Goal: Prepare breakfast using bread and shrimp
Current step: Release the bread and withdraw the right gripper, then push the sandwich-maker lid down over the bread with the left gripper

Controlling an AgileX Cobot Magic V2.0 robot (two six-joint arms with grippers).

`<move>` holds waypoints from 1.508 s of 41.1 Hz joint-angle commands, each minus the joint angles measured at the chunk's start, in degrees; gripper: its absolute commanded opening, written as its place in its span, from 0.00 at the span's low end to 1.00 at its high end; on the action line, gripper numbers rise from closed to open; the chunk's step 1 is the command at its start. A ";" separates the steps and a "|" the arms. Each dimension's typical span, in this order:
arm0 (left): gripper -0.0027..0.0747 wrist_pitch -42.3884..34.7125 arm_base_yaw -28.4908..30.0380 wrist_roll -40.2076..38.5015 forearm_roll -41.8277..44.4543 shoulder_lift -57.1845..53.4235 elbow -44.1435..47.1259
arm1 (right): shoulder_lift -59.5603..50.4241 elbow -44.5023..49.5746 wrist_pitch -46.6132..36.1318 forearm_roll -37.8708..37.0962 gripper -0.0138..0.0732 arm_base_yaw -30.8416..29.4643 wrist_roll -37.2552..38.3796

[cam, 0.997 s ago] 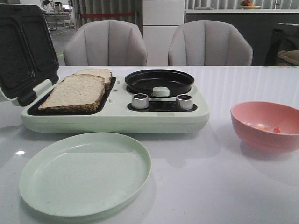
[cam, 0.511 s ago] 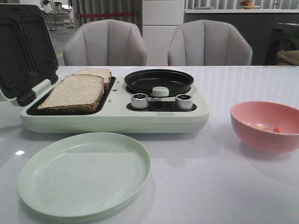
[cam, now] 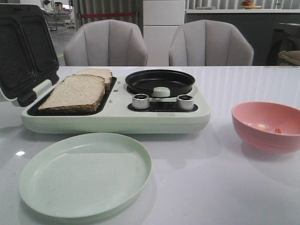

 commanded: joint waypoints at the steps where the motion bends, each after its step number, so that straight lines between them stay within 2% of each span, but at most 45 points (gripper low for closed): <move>1: 0.32 -3.49 0.14 1.83 -5.62 2.28 -4.89 | 0.06 -1.48 -4.22 -0.42 0.75 -0.21 -0.40; 18: 0.20 -4.05 0.14 2.74 -11.59 17.89 -17.40 | 0.06 -1.48 -4.22 -0.42 0.75 -0.21 -0.40; 25: 0.19 -4.51 -1.41 2.74 -11.59 22.64 -21.36 | 0.06 -1.48 -4.22 -0.42 0.75 -0.21 -0.40; 36: 0.19 -4.80 -6.11 2.87 -11.22 26.06 -25.06 | 0.06 -1.48 -4.22 -0.42 0.75 -0.21 -0.40; 51: 0.19 -3.79 -12.77 2.87 -11.22 26.06 -25.41 | 0.06 -1.48 -4.22 -0.42 0.75 -0.21 -0.40; 62: 0.19 -2.93 -20.70 2.87 -11.22 26.06 -25.41 | 0.06 -1.48 -4.22 -0.42 0.75 -0.21 -0.40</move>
